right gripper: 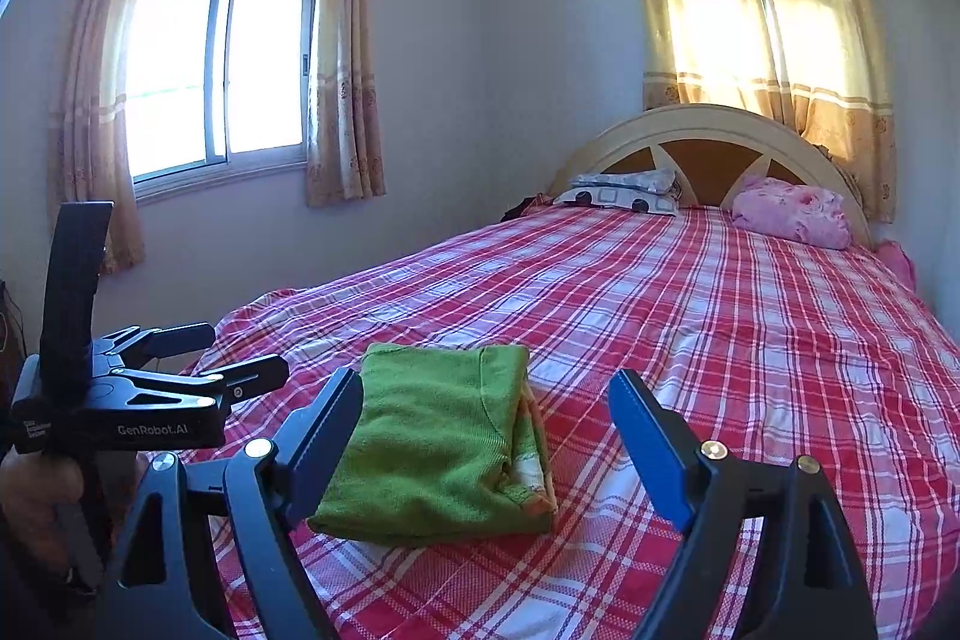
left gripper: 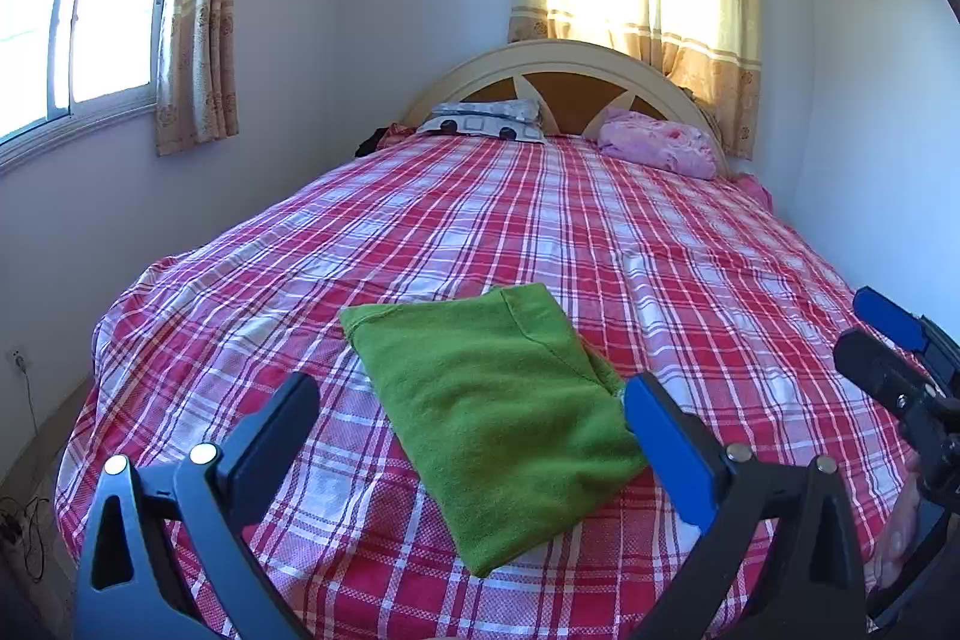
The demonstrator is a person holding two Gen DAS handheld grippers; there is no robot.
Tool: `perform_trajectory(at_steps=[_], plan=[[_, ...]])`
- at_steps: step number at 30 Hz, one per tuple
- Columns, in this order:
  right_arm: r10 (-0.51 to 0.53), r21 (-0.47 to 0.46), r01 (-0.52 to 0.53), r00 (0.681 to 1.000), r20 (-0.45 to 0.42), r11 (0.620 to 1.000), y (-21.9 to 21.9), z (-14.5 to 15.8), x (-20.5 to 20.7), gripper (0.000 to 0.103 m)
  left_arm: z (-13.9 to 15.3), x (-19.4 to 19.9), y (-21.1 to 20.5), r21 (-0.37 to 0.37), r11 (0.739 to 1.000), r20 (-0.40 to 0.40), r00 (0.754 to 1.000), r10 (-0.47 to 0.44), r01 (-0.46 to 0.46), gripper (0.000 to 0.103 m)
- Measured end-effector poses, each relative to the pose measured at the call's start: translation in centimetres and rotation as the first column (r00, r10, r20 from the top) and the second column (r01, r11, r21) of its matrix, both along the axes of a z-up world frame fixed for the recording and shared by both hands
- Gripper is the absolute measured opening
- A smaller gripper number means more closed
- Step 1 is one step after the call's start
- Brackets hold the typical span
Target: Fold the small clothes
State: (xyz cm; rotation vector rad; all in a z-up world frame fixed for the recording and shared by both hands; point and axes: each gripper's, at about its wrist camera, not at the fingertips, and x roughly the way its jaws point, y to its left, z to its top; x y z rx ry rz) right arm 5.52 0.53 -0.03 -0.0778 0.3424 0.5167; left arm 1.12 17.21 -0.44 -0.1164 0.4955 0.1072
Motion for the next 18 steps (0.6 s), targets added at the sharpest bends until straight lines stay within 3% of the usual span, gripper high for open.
perform_trajectory(at_steps=[18], plan=[[0.032, -0.013, -0.031, 0.999, 0.026, 0.999, 0.3, 0.1, -0.8, 0.085, -0.6, 0.3, 1.7, 0.016, 0.998, 0.01, 0.998, 0.068, -0.068, 0.103]])
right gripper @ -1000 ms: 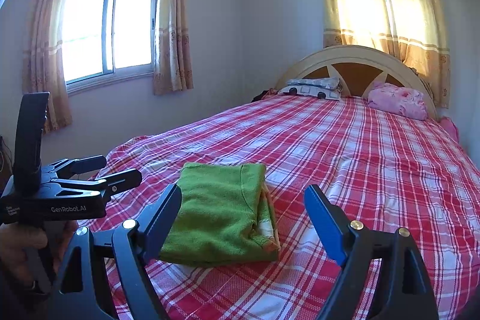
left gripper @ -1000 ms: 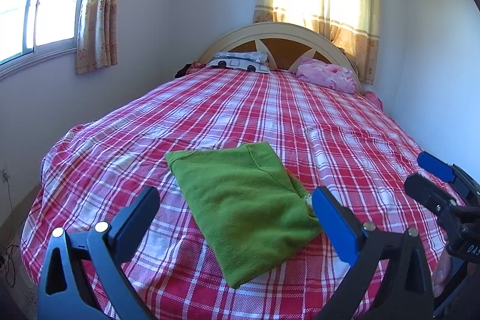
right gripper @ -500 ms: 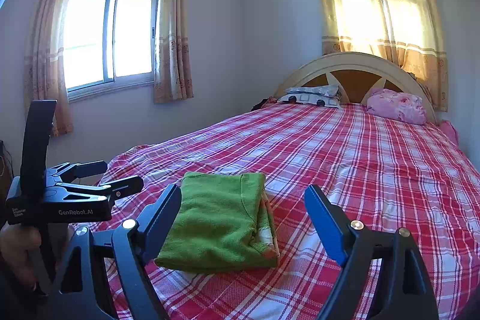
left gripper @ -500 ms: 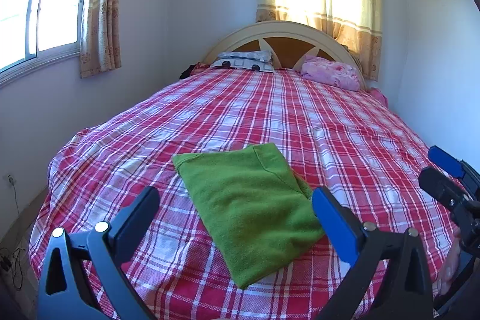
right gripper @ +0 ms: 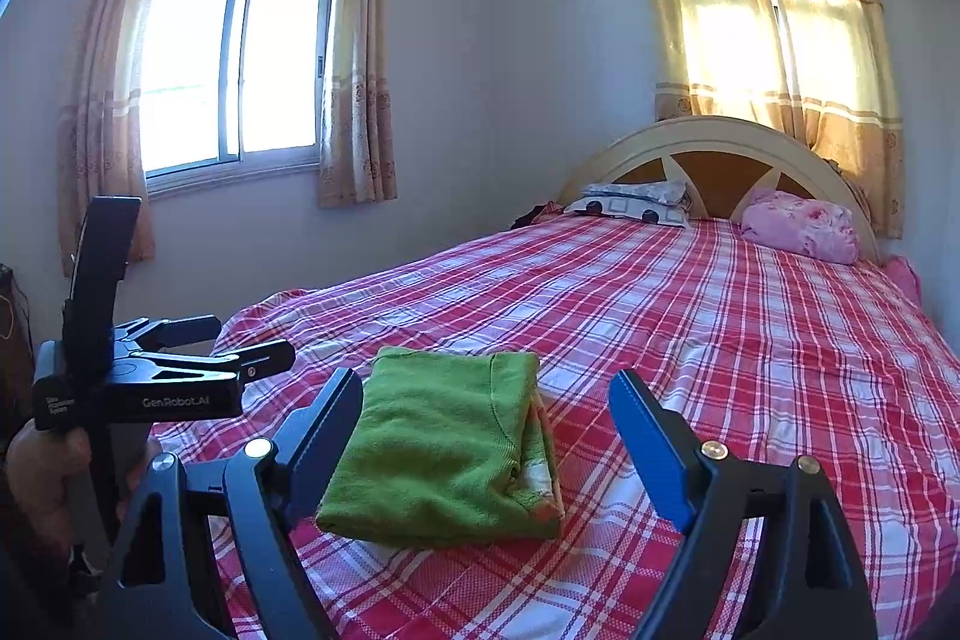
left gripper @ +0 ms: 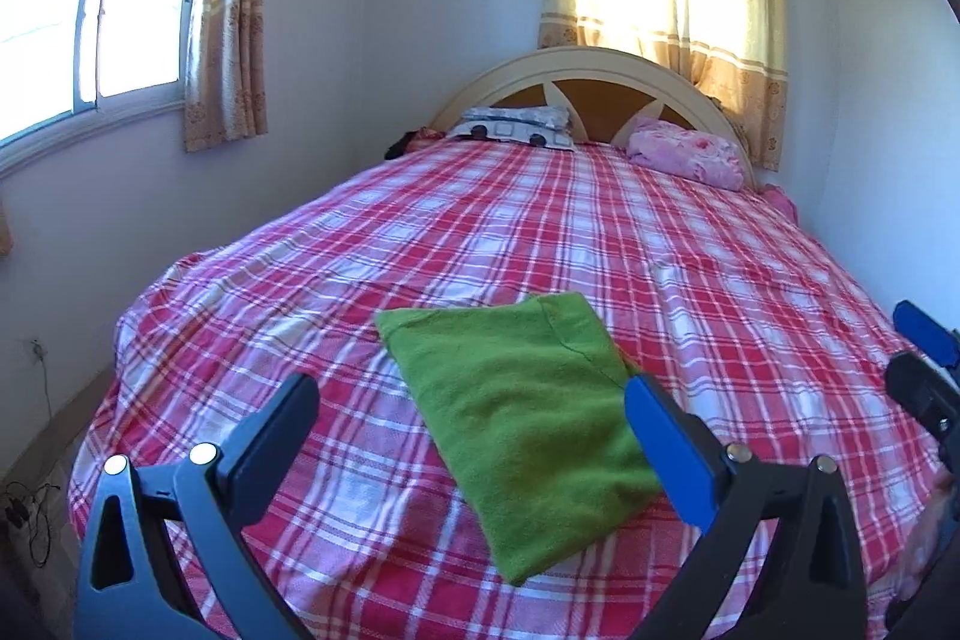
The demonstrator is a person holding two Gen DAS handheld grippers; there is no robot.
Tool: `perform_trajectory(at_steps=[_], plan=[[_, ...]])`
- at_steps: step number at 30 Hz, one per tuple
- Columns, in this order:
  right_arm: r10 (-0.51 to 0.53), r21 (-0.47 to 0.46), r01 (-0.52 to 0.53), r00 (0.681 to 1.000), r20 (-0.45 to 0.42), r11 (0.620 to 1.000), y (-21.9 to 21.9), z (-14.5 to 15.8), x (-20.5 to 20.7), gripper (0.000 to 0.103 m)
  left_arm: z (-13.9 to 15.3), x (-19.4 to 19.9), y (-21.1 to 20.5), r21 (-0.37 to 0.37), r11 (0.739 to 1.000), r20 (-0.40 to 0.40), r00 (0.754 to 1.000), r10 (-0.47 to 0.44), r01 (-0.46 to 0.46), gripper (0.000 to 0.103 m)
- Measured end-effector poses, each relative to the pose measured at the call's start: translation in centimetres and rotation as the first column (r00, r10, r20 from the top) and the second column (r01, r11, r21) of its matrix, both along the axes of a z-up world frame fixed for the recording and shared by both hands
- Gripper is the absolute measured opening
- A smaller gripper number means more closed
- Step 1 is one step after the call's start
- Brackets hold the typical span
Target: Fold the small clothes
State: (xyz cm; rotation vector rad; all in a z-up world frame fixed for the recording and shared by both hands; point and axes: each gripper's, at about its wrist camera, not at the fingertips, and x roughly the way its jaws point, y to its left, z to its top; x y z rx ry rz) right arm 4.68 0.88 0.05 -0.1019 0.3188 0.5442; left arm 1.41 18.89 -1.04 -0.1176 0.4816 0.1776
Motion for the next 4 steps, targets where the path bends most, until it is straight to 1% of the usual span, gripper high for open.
perform_trajectory(at_steps=[4], plan=[[0.004, -0.007, -0.004, 1.0, -0.015, 1.0, -0.01, -0.43, 0.04, 0.085, -0.04, 0.1, 0.33, -0.01, 1.0, 0.008, 1.0, -0.008, 0.009, 0.103]])
